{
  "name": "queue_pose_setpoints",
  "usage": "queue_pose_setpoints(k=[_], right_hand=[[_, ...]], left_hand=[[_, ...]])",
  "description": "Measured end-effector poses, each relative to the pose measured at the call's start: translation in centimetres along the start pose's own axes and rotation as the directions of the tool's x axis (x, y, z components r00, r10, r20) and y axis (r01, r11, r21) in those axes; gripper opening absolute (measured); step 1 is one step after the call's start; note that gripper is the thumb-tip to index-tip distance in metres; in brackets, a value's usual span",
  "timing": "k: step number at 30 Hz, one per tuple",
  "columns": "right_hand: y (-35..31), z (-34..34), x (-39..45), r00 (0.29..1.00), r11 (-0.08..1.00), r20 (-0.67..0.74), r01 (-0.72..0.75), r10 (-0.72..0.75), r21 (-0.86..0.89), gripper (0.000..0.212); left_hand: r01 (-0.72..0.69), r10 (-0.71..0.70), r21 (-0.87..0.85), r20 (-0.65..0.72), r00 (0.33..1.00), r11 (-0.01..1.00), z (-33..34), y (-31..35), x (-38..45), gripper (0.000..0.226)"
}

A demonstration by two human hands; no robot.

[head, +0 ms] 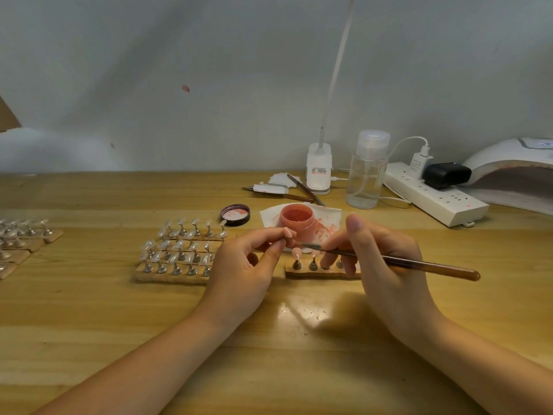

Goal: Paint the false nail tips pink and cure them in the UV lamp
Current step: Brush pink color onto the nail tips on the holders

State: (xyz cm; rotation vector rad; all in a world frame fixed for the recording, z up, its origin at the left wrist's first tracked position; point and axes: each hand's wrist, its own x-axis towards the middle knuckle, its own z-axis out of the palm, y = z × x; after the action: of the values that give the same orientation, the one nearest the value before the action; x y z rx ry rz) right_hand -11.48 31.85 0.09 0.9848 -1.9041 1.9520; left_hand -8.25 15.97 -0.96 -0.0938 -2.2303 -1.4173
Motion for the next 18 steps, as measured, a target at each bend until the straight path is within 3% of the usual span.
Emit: queue_pose_setpoints(k=[5, 11, 14, 18], right_hand=[[-0.21, 0.02, 0.07, 0.997, 0.999, -0.074, 0.017, -0.014, 0.031, 0.038], [-0.11, 0.35, 0.06, 1.0, 1.0, -0.02, -0.007, 0.007, 0.009, 0.036], [-0.14, 0.13, -0.17, 0.997, 0.997, -0.063, -0.029, 0.033, 0.065, 0.038], [-0.25, 0.32, 0.23, 0.997, 1.0, -0.079, 0.019, -0.018, 0.013, 0.037]], left_hand=[[-0.018, 0.018, 0.023, 0.0, 1.0, 1.0, 0.01, -0.03, 0.02, 0.035], [-0.038, 0.038, 0.02, 0.001, 0.999, 0.999, 0.03, -0.12, 0.09, 0.037], [-0.033, 0.033, 0.006, 0.002, 0.999, 0.999, 0.06, -0.13, 0.07, 0.037], [-0.066, 0.066, 0.039, 0.016, 0.998, 0.997, 0.11, 0.1, -0.04, 0.04]])
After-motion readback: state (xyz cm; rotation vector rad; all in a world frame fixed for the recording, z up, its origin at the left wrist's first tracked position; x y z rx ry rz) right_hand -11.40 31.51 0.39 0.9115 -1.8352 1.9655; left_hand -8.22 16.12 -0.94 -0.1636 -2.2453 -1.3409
